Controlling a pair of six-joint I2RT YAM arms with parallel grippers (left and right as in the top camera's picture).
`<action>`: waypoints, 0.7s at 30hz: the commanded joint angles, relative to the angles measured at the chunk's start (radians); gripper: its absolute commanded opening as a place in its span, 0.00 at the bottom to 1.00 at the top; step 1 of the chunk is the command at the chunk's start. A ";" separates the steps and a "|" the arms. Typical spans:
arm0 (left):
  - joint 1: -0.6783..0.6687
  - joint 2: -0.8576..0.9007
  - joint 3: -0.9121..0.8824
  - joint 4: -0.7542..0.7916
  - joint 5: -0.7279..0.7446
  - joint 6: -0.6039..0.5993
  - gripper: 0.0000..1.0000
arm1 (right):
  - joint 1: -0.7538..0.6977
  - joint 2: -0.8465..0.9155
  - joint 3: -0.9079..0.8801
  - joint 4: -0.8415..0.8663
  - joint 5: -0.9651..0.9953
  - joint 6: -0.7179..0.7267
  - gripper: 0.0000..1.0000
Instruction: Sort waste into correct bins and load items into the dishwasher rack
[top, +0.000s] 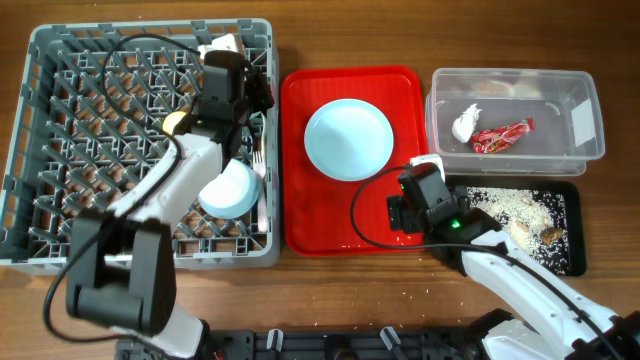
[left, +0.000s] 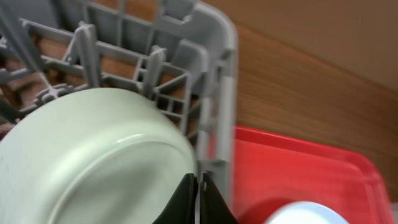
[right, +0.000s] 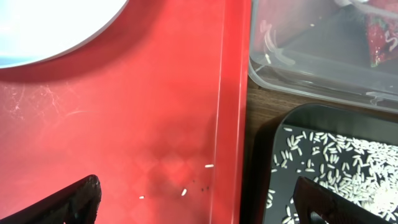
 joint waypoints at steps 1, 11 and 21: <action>0.080 0.047 0.002 0.027 -0.031 0.029 0.04 | -0.001 0.000 0.009 0.001 -0.006 -0.004 1.00; 0.180 -0.227 0.002 -0.008 0.003 0.077 0.15 | 0.000 0.000 0.009 0.001 -0.006 -0.004 1.00; 0.067 -0.531 0.002 -0.710 -0.315 -0.090 0.04 | -0.001 0.000 0.009 0.001 -0.006 -0.004 1.00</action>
